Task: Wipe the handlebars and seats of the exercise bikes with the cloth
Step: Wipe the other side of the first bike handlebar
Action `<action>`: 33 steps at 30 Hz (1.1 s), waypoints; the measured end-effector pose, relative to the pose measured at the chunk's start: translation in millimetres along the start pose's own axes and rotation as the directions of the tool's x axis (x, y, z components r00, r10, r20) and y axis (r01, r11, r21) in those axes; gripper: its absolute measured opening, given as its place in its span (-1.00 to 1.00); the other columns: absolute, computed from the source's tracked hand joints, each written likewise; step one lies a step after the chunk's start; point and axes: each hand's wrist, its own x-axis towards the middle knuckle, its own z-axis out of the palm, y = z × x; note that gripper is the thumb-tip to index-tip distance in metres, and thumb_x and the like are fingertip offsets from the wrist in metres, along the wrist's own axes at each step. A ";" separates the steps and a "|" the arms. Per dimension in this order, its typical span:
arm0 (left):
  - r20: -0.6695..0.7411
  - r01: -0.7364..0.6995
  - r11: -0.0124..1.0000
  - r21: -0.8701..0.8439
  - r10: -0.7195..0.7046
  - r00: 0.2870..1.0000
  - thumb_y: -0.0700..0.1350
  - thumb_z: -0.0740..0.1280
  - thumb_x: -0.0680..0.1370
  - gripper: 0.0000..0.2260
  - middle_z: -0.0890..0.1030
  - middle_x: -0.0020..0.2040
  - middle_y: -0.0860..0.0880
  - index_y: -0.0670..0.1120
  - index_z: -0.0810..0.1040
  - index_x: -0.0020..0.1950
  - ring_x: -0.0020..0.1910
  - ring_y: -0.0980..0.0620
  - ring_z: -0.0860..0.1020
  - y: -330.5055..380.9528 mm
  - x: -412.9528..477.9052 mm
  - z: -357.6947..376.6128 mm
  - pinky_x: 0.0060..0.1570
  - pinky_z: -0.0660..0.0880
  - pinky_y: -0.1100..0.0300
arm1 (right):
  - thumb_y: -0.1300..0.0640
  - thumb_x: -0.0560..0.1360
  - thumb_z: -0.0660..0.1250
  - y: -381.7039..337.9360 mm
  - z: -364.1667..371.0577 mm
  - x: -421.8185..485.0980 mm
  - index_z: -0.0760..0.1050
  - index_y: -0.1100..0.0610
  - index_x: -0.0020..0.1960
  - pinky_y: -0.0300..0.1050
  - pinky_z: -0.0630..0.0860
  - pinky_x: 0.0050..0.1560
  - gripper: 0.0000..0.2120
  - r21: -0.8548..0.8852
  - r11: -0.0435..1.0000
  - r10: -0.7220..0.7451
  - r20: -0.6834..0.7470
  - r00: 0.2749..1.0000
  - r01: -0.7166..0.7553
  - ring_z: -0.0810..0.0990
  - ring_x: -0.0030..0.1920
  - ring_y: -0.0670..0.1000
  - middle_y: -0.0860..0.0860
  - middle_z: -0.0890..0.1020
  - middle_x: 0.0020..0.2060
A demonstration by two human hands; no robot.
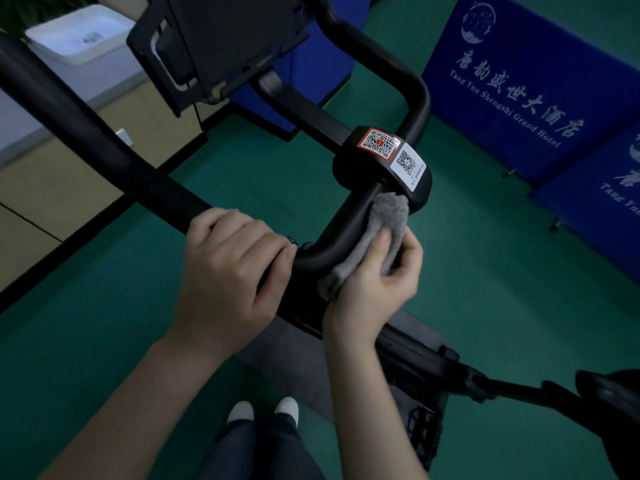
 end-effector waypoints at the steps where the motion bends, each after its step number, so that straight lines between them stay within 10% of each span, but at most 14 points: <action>1: 0.001 -0.002 1.000 0.000 0.002 1.000 -0.11 0.19 0.61 -0.73 0.59 -0.28 0.01 -0.12 0.59 -0.22 -0.22 -0.03 0.53 -0.2 -0.4 0.0 0.11 0.24 0.14 | 0.26 0.56 0.27 0.7 4.8 9.6 0.50 0.19 0.05 0.10 0.51 0.19 -0.91 0.016 0.999 0.034 -0.029 0.999 -0.033 0.58 0.04 0.11 0.16 0.60 -0.02; 5: -0.015 -0.002 1.000 -0.007 0.002 1.000 -0.11 0.18 0.61 -0.72 0.57 -0.30 0.02 -0.11 0.57 -0.22 -0.23 -0.03 0.52 -1.3 -0.6 1.1 0.09 0.24 0.13 | 0.28 0.58 0.24 6.7 14.0 19.7 0.47 0.19 0.05 -0.12 0.51 0.12 -0.92 0.051 0.995 0.090 -0.051 0.995 -0.087 0.56 -0.02 -0.05 0.06 0.58 -0.06; 14: -0.060 -0.025 1.000 -0.015 0.024 0.998 -0.12 0.17 0.62 -0.72 0.57 -0.30 -0.01 -0.13 0.56 -0.23 -0.25 -0.07 0.50 -3.3 -1.7 4.9 0.08 0.28 0.07 | 0.18 0.60 0.24 9.7 -1.3 -32.0 0.46 0.27 0.12 0.22 0.49 0.18 -0.82 0.126 0.948 0.299 -0.028 0.954 -0.294 0.57 0.01 0.20 0.23 0.59 -0.02; 20: -0.039 -0.033 0.999 -0.028 0.032 0.999 -0.10 0.13 0.63 -0.69 0.55 -0.32 0.00 -0.11 0.54 -0.25 -0.25 -0.05 0.48 -4.3 -2.0 3.2 0.06 0.28 0.07 | 0.16 0.61 0.21 7.7 -6.3 -67.5 0.48 0.27 0.11 -0.12 0.58 -0.16 -0.81 0.226 0.853 0.458 0.110 0.882 -0.471 0.60 -0.18 0.01 0.07 0.63 -0.19; 33: -0.034 -0.037 0.998 -0.046 0.035 0.999 -0.11 0.17 0.62 -0.74 0.56 -0.28 0.00 -0.12 0.57 -0.18 -0.22 -0.06 0.50 -5.2 -3.2 2.5 0.10 0.29 0.07 | 0.24 0.57 0.26 0.8 -35.8 -44.6 0.53 0.27 0.02 -0.17 0.57 -0.21 -0.89 0.136 0.857 0.462 0.225 0.858 -0.497 0.59 -0.22 0.02 0.08 0.65 -0.25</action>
